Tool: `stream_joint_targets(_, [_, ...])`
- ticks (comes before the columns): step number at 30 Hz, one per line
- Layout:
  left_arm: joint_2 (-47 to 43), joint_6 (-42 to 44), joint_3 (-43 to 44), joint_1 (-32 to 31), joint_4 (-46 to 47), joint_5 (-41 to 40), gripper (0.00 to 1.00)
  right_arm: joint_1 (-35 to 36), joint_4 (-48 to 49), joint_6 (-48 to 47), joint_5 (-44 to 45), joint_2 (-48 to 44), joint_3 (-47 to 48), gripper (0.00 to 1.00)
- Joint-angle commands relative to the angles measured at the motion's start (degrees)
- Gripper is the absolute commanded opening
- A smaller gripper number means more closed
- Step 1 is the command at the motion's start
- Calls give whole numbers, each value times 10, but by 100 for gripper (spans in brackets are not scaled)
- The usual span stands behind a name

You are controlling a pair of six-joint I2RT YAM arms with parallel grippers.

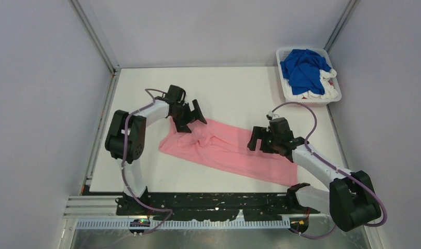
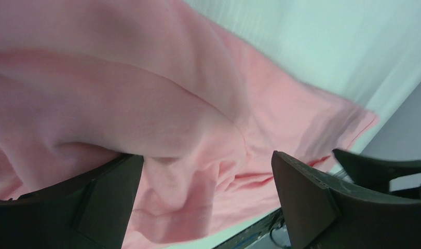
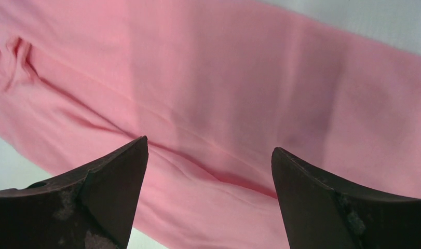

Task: Fold and stack the t-shirts
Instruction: Rotate the tshirt 90 degrees

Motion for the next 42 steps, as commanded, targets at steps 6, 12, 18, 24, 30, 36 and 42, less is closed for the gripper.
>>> stream_joint_targets(6, [230, -43, 369, 12, -98, 16, 99, 8, 45, -2, 0, -40, -47, 95])
stream_joint_targets(12, [344, -123, 543, 12, -62, 66, 99, 8, 43, 11, 47, -95, -60, 95])
stream_joint_targets(18, [418, -237, 624, 12, 69, 97, 99, 6, 5, 24, 130, -104, -57, 96])
stream_joint_targets(24, [484, -302, 703, 12, 134, 83, 99, 6, -1, 21, 97, -42, -57, 95])
stream_joint_targets(30, [519, -345, 754, 14, 204, 34, 99, 61, 21, 16, -28, -25, -58, 95])
stream_joint_targets(36, [553, -372, 794, 15, 246, -62, 99, 171, 99, 67, -110, 40, -28, 95])
stream_joint_targets(42, [561, -372, 808, 19, 274, -124, 99, 272, 138, 78, -118, 147, 57, 95])
